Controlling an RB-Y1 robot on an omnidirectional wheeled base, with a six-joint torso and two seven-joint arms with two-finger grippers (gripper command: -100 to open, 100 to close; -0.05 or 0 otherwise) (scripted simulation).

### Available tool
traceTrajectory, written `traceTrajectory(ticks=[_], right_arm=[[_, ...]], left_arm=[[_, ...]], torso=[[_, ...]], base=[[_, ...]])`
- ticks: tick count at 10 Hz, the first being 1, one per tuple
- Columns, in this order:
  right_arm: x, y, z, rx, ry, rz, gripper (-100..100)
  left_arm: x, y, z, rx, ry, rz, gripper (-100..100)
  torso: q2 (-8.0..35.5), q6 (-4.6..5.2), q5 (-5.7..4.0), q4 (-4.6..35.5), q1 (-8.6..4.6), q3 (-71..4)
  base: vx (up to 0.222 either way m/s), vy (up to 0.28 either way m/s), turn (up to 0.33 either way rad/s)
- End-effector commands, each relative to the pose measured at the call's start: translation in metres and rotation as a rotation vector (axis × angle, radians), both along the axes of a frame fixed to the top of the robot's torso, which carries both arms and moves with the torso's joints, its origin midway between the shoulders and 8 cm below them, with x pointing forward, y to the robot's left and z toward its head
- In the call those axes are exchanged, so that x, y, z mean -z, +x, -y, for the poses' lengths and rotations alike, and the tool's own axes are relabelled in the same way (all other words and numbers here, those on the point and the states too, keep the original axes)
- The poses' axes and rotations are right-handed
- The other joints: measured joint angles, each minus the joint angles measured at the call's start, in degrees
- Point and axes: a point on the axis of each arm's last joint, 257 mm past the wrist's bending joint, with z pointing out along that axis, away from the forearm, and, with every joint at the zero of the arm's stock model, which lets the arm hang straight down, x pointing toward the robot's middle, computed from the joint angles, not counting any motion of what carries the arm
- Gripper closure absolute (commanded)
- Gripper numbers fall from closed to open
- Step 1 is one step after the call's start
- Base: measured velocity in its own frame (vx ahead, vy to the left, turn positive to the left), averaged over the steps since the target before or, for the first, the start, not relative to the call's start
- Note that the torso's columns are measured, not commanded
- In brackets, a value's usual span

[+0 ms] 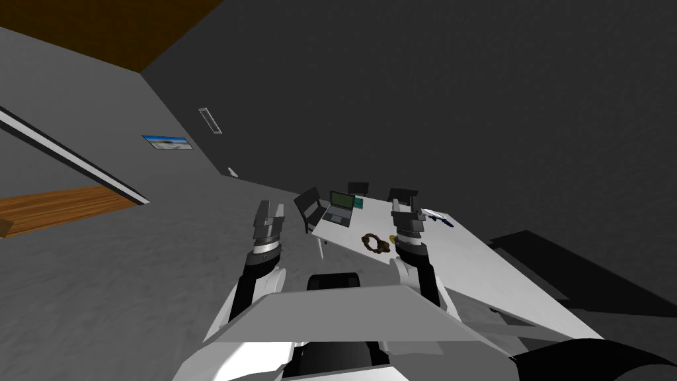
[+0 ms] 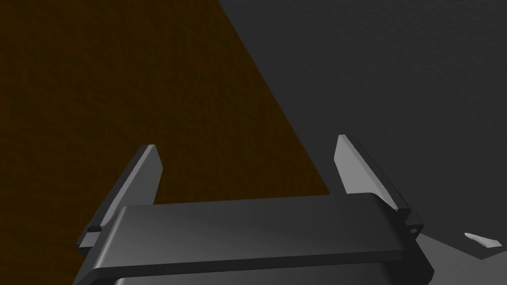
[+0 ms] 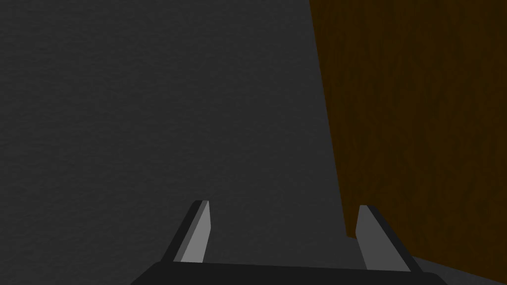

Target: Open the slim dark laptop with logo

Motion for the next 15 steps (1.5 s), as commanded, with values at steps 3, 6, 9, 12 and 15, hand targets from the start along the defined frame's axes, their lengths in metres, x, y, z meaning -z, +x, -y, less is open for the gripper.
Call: traceTrajectory(ticks=[3, 6, 9, 12, 15], right_arm=[[0.0, 0.0, 0.0, 0.0, 0.0, 0.0, 0], [0.0, 0.0, 0.0, 0.0, 0.0, 0.0, 0], [0.0, 0.0, 0.0, 0.0, 0.0, 0.0, 0], [0.0, 0.0, 0.0, 0.0, 0.0, 0.0, 0], [0.0, 0.0, 0.0, 0.0, 0.0, 0.0, 0]], left_arm=[[0.0, 0.0, 0.0, 0.0, 0.0, 0.0, 0], [0.0, 0.0, 0.0, 0.0, 0.0, 0.0, 0], [0.0, 0.0, 0.0, 0.0, 0.0, 0.0, 0], [0.024, 0.019, -0.009, -0.015, 0.116, -0.063, -100], [0.04, 0.034, -0.023, -0.041, 0.188, -0.106, -100]], torso=[[10.0, 0.0, 0.0, 10.1, 0.0, -20.1], [22.7, 0.0, 0.0, 22.7, 0.0, -45.4], [35.4, 0.0, 0.0, 35.4, 0.0, -70.7], [42.1, 0.0, 0.02, 42.1, 0.04, -84.2], [42.3, 0.0, 0.0, 42.3, 0.0, -84.6]], base=[[0.0, 0.0, 0.0], [0.0, 0.0, 0.0], [0.0, 0.0, 0.0], [-0.009, 0.007, -0.157], [-0.01, 0.012, -0.147]])
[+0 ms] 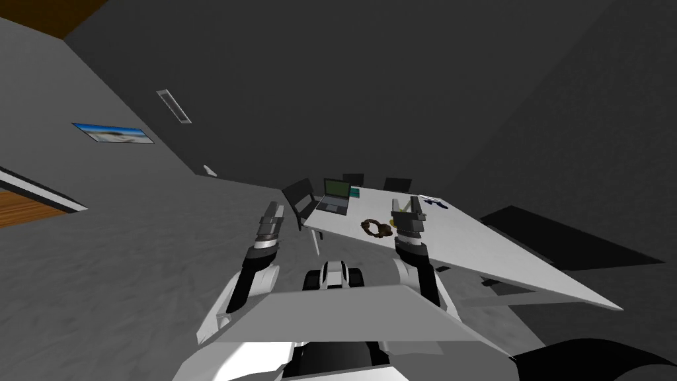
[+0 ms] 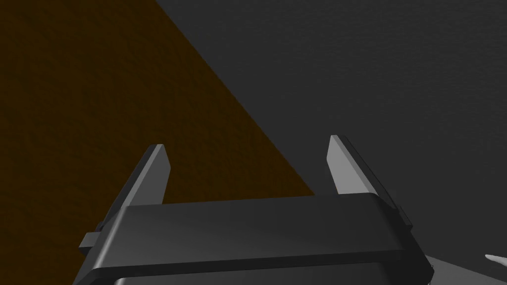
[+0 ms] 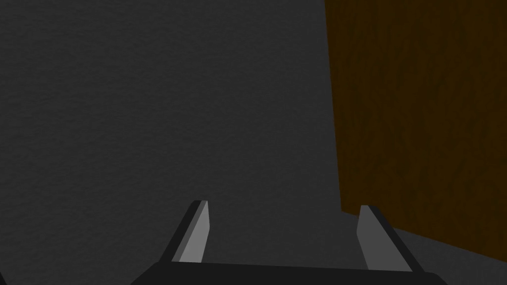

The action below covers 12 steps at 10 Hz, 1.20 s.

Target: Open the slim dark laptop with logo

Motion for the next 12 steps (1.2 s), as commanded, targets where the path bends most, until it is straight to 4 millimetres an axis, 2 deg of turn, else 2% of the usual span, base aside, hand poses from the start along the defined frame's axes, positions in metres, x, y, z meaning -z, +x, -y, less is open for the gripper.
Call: traceTrajectory(ticks=[1, 3, 4, 5, 6, 7, 8, 9, 10, 11, 12], right_arm=[[0.0, 0.0, 0.0, 0.0, 0.0, 0.0, 0], [0.0, 0.0, 0.0, 0.0, 0.0, 0.0, 0], [0.0, 0.0, 0.0, 0.0, 0.0, 0.0, 0], [0.0, 0.0, 0.0, 0.0, 0.0, 0.0, 0], [0.0, 0.0, 0.0, 0.0, 0.0, 0.0, 0], [0.0, 0.0, 0.0, 0.0, 0.0, 0.0, 0], [0.0, 0.0, 0.0, 0.0, 0.0, 0.0, 0], [0.0, 0.0, 0.0, 0.0, 0.0, 0.0, 0], [0.0, 0.0, 0.0, 0.0, 0.0, 0.0, 0], [0.0, 0.0, 0.0, 0.0, 0.0, 0.0, 0], [0.0, 0.0, 0.0, 0.0, 0.0, 0.0, 0]], left_arm=[[0.016, 0.014, -0.015, -0.029, 0.063, -0.041, -100], [0.025, 0.023, -0.027, -0.051, 0.104, -0.065, -100], [0.03, 0.032, -0.04, -0.075, 0.145, -0.082, -100], [0.033, 0.032, -0.04, -0.077, 0.144, -0.088, -100], [0.038, 0.041, -0.055, -0.104, 0.184, -0.106, -100], [0.04, 0.042, -0.056, -0.106, 0.183, -0.111, -100], [0.041, 0.05, -0.071, -0.135, 0.223, -0.122, -100], [0.047, 0.051, -0.073, -0.138, 0.22, -0.135, -100], [0.047, 0.06, -0.09, -0.17, 0.257, -0.145, -100], [0.053, 0.061, -0.092, -0.173, 0.255, -0.158, -100], [0.049, 0.068, -0.109, -0.207, 0.289, -0.162, -100]], torso=[[0.0, -0.03, -0.01, 0.0, -0.01, 0.0], [0.0, 0.03, 0.0, 0.0, 0.0, 0.0], [0.0, -0.04, 0.0, 0.0, 0.0, 0.0], [0.0, 0.0, 0.0, 0.0, 0.0, 0.0], [0.0, -0.02, 0.0, 0.0, -0.01, 0.0], [0.0, 0.03, -0.01, 0.0, -0.01, 0.0], [0.0, -0.03, 0.0, 0.0, 0.0, 0.0], [0.0, 0.03, 0.0, 0.0, 0.0, 0.0], [0.0, -0.04, 0.0, 0.0, 0.01, 0.0], [0.0, 0.02, 0.0, 0.0, 0.01, 0.0], [0.0, -0.02, 0.0, 0.0, 0.0, 0.0]], base=[[-0.005, 0.011, -0.124], [-0.01, 0.014, -0.206], [-0.009, 0.011, -0.134], [-0.007, 0.011, -0.099], [-0.01, 0.011, -0.203], [-0.007, 0.013, -0.106], [-0.006, 0.012, -0.239], [-0.007, 0.014, -0.094], [-0.01, 0.013, -0.171], [-0.007, 0.015, -0.114], [-0.008, 0.014, -0.205]])
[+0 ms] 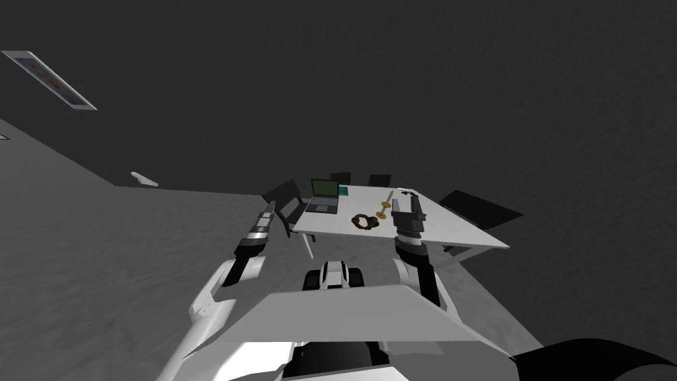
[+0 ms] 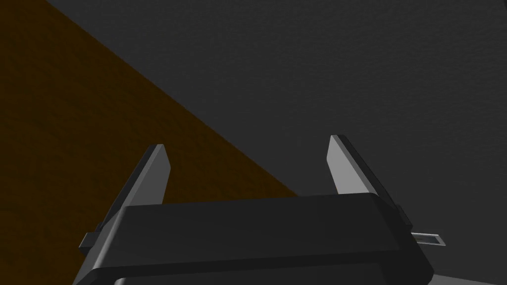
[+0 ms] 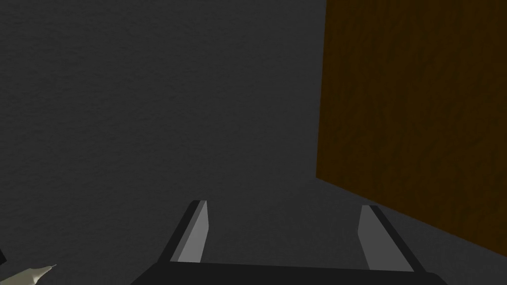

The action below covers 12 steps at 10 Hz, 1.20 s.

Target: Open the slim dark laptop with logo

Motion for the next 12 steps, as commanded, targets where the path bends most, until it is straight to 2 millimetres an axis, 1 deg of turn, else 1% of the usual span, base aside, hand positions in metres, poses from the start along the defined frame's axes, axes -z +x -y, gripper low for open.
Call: traceTrajectory(ticks=[1, 2, 3, 4, 5, 6, 7, 8, 9, 10, 11, 12], right_arm=[[0.0, 0.0, 0.0, 0.0, 0.0, 0.0, 0], [0.0, 0.0, 0.0, 0.0, 0.0, 0.0, 0], [0.0, 0.0, 0.0, 0.0, 0.0, 0.0, 0], [0.0, 0.0, 0.0, 0.0, 0.0, 0.0, 0], [0.0, 0.0, 0.0, 0.0, 0.0, 0.0, 0], [0.0, 0.0, 0.0, 0.0, 0.0, 0.0, 0], [0.0, 0.0, 0.0, 0.0, 0.0, 0.0, 0], [0.0, 0.0, 0.0, 0.0, 0.0, 0.0, 0], [0.0, 0.0, 0.0, 0.0, 0.0, 0.0, 0], [0.0, 0.0, 0.0, 0.0, 0.0, 0.0, 0], [0.0, 0.0, 0.0, 0.0, 0.0, 0.0, 0], [0.0, 0.0, 0.0, 0.0, 0.0, 0.0, 0]], left_arm=[[0.008, 0.012, -0.025, -0.046, 0.035, -0.03, -100], [-0.002, 0.019, -0.041, -0.076, 0.071, -0.022, -100], [0.012, 0.02, -0.047, -0.086, 0.063, -0.05, -100], [0.005, 0.028, -0.065, -0.121, 0.092, -0.05, -100], [0.016, 0.028, -0.07, -0.128, 0.086, -0.072, -100], [0.008, 0.035, -0.088, -0.164, 0.111, -0.071, -100], [0.017, 0.036, -0.093, -0.17, 0.105, -0.089, -100], [0.005, 0.042, -0.109, -0.203, 0.128, -0.079, -100], [0.019, 0.042, -0.116, -0.213, 0.118, -0.107, -100], [0.011, 0.048, -0.134, -0.249, 0.132, -0.107, -100], [0.007, 0.053, -0.155, -0.287, 0.139, -0.115, -100], [0.022, 0.053, -0.162, -0.297, 0.128, -0.145, -100]], torso=[[0.0, 0.05, 0.0, 0.0, 0.0, 0.0], [0.0, -0.01, 0.0, 0.0, 0.0, 0.0], [0.0, 0.05, 0.0, 0.0, 0.0, 0.0], [0.0, 0.0, 0.01, 0.0, 0.0, 0.0], [0.0, 0.05, -0.01, 0.0, -0.01, 0.0], [0.0, -0.02, 0.0, 0.0, 0.01, 0.0], [0.0, 0.04, 0.0, 0.0, 0.01, 0.0], [0.0, 0.0, 0.01, 0.0, 0.0, 0.0], [0.0, 0.06, 0.0, 0.0, 0.0, 0.0], [0.0, -0.01, 0.01, 0.0, 0.0, 0.0], [0.0, 0.05, -0.01, 0.0, -0.01, 0.0], [0.0, 0.07, 0.0, 0.0, 0.0, 0.0]], base=[[-0.007, 0.015, -0.121], [-0.01, 0.016, -0.211], [-0.008, 0.016, -0.132], [-0.008, 0.012, -0.279], [-0.006, 0.018, -0.108], [-0.008, 0.017, -0.186], [-0.008, 0.018, -0.123], [-0.013, 0.019, -0.221], [-0.009, 0.02, -0.128], [-0.007, 0.016, -0.22], [-0.012, 0.029, -0.417], [-0.009, 0.034, -0.118]])
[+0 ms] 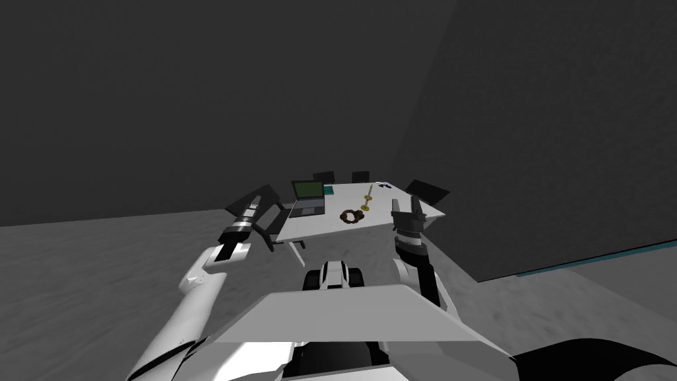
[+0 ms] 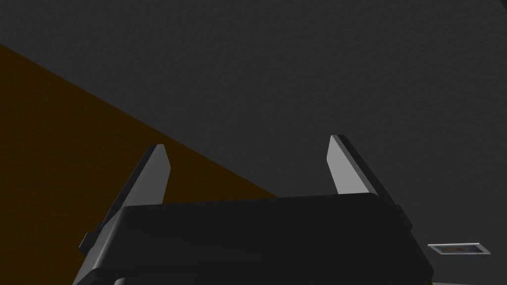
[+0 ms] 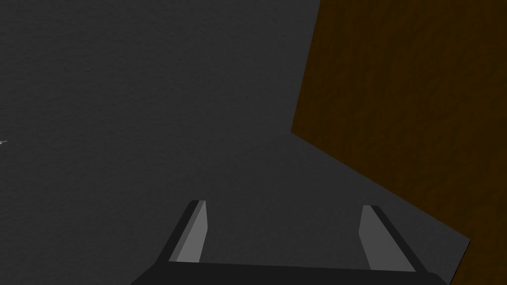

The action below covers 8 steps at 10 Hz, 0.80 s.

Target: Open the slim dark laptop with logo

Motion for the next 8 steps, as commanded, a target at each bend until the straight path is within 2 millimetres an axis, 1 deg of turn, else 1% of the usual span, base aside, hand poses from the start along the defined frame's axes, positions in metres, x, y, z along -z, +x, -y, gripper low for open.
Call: traceTrajectory(ticks=[1, 2, 3, 4, 5, 6, 7, 8], right_arm=[[0.0, 0.0, 0.0, 0.0, 0.0, 0.0, 0], [0.0, 0.0, 0.0, 0.0, 0.0, 0.0, 0], [0.0, 0.0, 0.0, 0.0, 0.0, 0.0, 0], [0.0, 0.0, 0.0, 0.0, 0.0, 0.0, 0], [0.0, 0.0, 0.0, 0.0, 0.0, 0.0, 0], [0.0, 0.0, 0.0, 0.0, 0.0, 0.0, 0], [0.0, 0.0, 0.0, 0.0, 0.0, 0.0, 0], [0.0, 0.0, 0.0, 0.0, 0.0, 0.0, 0]], left_arm=[[0.0, 0.005, -0.034, -0.067, 0.002, -0.022, -100], [0.016, 0.005, -0.041, -0.08, -0.014, -0.051, -100], [0.005, 0.009, -0.057, -0.11, -0.008, -0.044, -100], [0.017, 0.009, -0.062, -0.119, -0.019, -0.065, -100], [0.008, 0.013, -0.079, -0.149, -0.019, -0.061, -100], [0.003, 0.017, -0.095, -0.179, -0.025, -0.063, -100], [0.018, 0.016, -0.101, -0.19, -0.04, -0.089, -100], [0.009, 0.02, -0.115, -0.215, -0.046, -0.083, -100]], torso=[[0.0, -0.14, 0.02, 0.0, 0.04, 0.0], [0.0, -0.02, 0.0, 0.0, 0.01, 0.0], [0.0, -0.09, 0.01, 0.0, -0.02, 0.0], [0.0, -0.03, -0.01, 0.0, -0.03, 0.0], [0.0, -0.07, 0.0, 0.0, -0.02, 0.0], [0.0, -0.02, -0.01, 0.0, -0.02, 0.0], [0.0, -0.02, 0.01, 0.0, 0.05, 0.0], [0.0, -0.12, 0.03, 0.0, 0.06, 0.0]], base=[[-0.011, 0.029, -0.192], [-0.008, 0.025, -0.12], [-0.01, 0.021, -0.185], [-0.008, 0.021, -0.135], [-0.005, 0.018, -0.217], [-0.011, 0.043, -0.324], [-0.013, 0.045, -0.141], [-0.009, 0.035, -0.186]])
